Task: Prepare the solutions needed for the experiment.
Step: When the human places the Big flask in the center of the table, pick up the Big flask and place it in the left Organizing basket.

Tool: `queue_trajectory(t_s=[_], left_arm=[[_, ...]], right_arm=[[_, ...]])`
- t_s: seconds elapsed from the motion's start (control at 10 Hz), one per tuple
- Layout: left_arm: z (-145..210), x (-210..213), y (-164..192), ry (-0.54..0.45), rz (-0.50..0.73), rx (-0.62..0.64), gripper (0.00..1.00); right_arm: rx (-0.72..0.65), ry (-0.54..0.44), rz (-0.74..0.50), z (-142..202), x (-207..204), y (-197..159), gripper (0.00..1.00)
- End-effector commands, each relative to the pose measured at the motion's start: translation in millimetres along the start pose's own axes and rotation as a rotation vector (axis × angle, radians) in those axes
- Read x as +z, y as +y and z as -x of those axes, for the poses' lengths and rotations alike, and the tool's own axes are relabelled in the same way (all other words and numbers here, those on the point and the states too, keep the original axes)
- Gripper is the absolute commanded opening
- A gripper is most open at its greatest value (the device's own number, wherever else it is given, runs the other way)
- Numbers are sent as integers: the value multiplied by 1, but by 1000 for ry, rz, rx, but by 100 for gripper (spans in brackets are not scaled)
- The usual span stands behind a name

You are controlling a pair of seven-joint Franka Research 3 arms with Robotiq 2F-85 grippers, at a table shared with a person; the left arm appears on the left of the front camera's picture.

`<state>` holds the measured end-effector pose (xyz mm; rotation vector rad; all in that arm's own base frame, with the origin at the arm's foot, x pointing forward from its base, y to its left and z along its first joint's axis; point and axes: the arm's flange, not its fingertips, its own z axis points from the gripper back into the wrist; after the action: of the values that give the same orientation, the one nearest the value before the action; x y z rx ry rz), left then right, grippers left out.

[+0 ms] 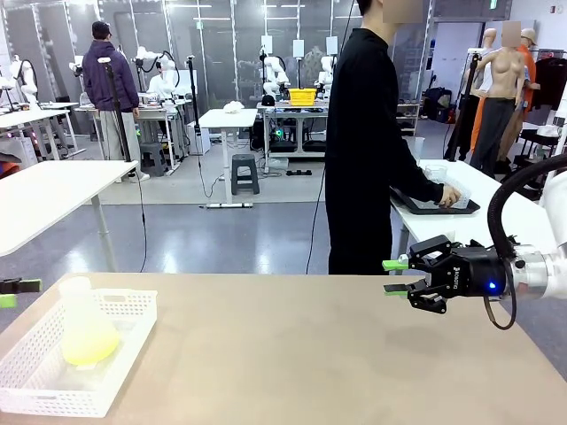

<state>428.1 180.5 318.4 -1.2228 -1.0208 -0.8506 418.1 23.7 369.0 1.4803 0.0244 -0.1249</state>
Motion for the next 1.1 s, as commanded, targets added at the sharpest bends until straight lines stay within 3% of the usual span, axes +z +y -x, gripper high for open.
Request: queue_trajectory(t_s=[0.0, 0.3, 0.5, 1.0], left_arm=[[-36, -2, -39, 52, 108, 220, 100], [-65, -25, -66, 80, 184, 369, 100], [-77, -46, -62, 29, 225, 538, 100], [-80, -92, -64, 163, 214, 812, 100]], right_arm=[[7, -3, 12, 1, 0, 1, 47], [7, -3, 12, 1, 0, 1, 47], [7, -3, 12, 1, 0, 1, 47], [7, -3, 12, 1, 0, 1, 47]])
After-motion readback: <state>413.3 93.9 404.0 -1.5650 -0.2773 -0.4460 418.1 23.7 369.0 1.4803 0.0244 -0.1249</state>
